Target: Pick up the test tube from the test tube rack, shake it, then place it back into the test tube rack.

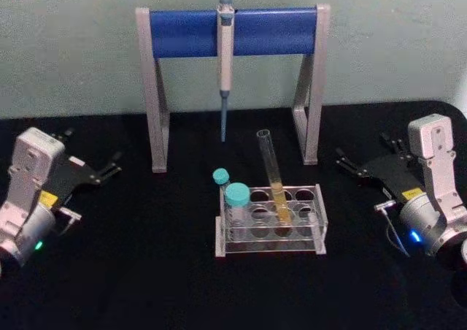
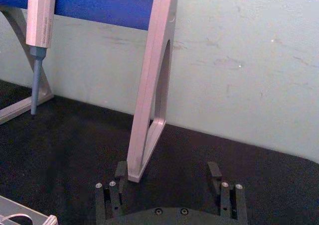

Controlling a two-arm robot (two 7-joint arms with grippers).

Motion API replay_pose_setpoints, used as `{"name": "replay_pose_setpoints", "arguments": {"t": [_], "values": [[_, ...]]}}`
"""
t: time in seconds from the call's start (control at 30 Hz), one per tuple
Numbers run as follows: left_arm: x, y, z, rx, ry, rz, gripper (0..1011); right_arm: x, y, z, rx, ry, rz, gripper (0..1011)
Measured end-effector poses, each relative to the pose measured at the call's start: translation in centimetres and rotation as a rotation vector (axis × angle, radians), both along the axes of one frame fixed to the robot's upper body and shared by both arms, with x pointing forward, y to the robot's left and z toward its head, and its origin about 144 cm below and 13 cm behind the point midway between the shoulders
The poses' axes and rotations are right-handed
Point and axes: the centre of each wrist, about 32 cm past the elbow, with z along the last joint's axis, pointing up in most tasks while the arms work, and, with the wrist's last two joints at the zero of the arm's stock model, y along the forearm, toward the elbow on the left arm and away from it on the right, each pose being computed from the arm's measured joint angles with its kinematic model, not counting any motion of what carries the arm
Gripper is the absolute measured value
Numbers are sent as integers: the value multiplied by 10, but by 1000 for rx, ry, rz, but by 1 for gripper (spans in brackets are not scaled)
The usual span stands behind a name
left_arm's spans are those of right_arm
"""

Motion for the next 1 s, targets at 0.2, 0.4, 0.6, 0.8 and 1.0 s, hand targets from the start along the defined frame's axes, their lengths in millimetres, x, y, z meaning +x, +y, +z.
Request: {"name": "replay_pose_setpoints", "arguments": {"t": [0.2, 0.4, 0.6, 0.8, 1.0], "values": [[0, 0, 0, 0, 0, 0, 1001, 0, 0, 0, 1, -1, 0, 1000], [0, 0, 0, 0, 0, 0, 1001, 0, 0, 0, 1, -2, 0, 1000], [0, 0, 0, 0, 0, 0, 1001, 0, 0, 0, 1, -2, 0, 1000], [0, 0, 0, 0, 0, 0, 1002, 0, 0, 0, 1, -2, 0, 1000], [0, 0, 0, 0, 0, 0, 1001, 0, 0, 0, 1, -2, 0, 1000]]}}
